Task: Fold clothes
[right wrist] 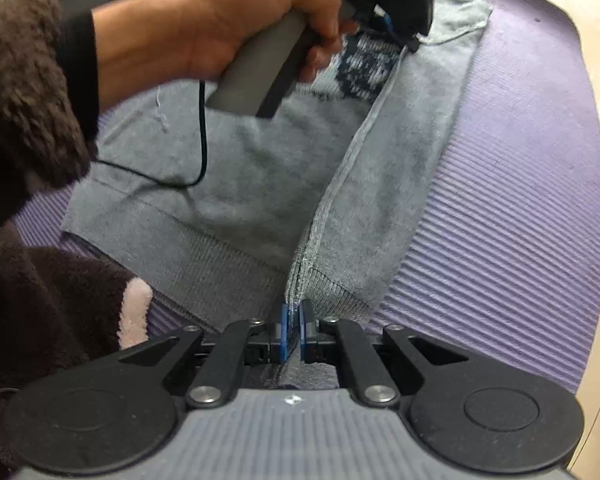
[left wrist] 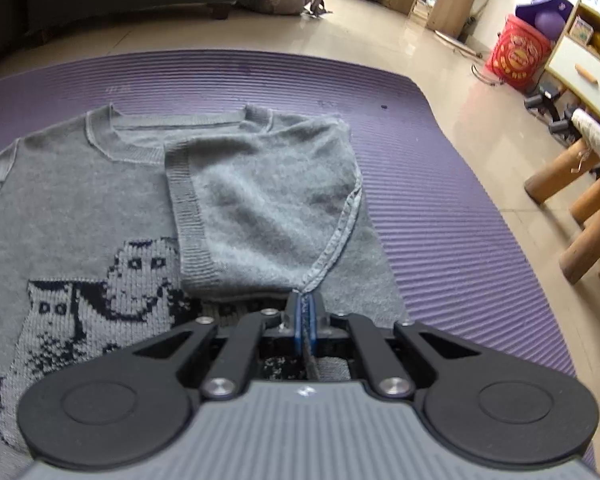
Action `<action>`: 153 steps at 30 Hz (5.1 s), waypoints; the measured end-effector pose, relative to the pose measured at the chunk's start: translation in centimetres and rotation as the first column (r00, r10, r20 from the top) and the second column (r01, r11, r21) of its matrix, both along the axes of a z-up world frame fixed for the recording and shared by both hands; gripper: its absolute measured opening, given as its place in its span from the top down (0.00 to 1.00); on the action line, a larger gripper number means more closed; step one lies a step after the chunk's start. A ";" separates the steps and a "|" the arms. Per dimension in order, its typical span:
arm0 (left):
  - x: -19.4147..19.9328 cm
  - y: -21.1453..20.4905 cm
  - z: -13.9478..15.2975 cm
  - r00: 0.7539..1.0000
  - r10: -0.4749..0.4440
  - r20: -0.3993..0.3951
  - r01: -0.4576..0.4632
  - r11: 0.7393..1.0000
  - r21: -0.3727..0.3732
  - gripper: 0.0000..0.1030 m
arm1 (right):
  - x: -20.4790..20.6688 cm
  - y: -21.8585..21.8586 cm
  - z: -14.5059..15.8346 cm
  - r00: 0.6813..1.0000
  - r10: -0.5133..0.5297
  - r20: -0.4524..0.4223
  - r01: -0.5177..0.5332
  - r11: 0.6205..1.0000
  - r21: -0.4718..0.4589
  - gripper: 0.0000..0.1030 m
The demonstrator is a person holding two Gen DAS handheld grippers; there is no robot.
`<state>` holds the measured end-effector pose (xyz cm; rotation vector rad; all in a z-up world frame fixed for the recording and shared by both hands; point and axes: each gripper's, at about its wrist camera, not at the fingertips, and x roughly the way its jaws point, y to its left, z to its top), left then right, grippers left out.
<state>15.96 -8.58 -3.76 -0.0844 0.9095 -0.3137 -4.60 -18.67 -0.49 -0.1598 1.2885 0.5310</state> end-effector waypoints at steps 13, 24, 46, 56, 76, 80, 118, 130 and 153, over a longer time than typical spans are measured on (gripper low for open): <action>-2.2 0.8 1.5 0.998 -0.062 -0.009 0.062 0.997 0.042 0.62 | 2.3 -0.3 -0.5 0.998 -0.051 -0.041 0.054 0.995 0.087 0.70; -7.5 -3.1 2.3 0.938 -0.334 -0.095 0.338 0.940 0.035 0.96 | 4.3 -3.5 -0.4 0.964 -0.265 -0.012 0.265 0.957 0.118 0.88; -6.9 4.7 6.1 0.997 -0.073 -0.035 0.077 0.989 0.129 0.03 | 5.5 -3.5 0.0 0.948 -0.318 -0.004 0.317 0.946 0.065 0.63; -6.9 15.5 6.2 0.934 0.325 -0.146 -0.300 0.938 0.171 0.00 | 6.4 -2.4 0.5 0.949 -0.313 0.045 0.311 0.949 0.045 0.47; -8.7 24.8 3.2 0.596 0.798 -0.088 -0.794 0.602 0.078 0.00 | 6.0 -0.8 2.9 0.934 -0.303 0.187 0.294 0.953 0.075 0.22; -8.1 23.8 3.1 0.635 0.773 0.014 -0.767 0.627 0.137 0.00 | 6.0 0.6 1.8 0.957 -0.237 0.168 0.235 0.972 0.030 0.22; 0.0 33.5 -0.7 0.716 0.693 -0.082 -0.698 0.711 -0.084 0.01 | 1.3 8.5 3.1 0.900 0.104 0.424 -0.094 0.995 -0.045 0.22; 3.8 36.9 -1.4 0.915 0.377 0.142 -0.384 0.923 0.026 0.14 | -0.2 16.8 1.3 0.883 0.277 0.379 -0.338 0.936 0.102 0.40; 5.6 39.7 -3.4 0.925 0.295 0.240 -0.265 0.953 -0.150 0.95 | -0.3 24.3 -1.9 0.947 0.253 0.198 -0.307 0.895 0.324 0.66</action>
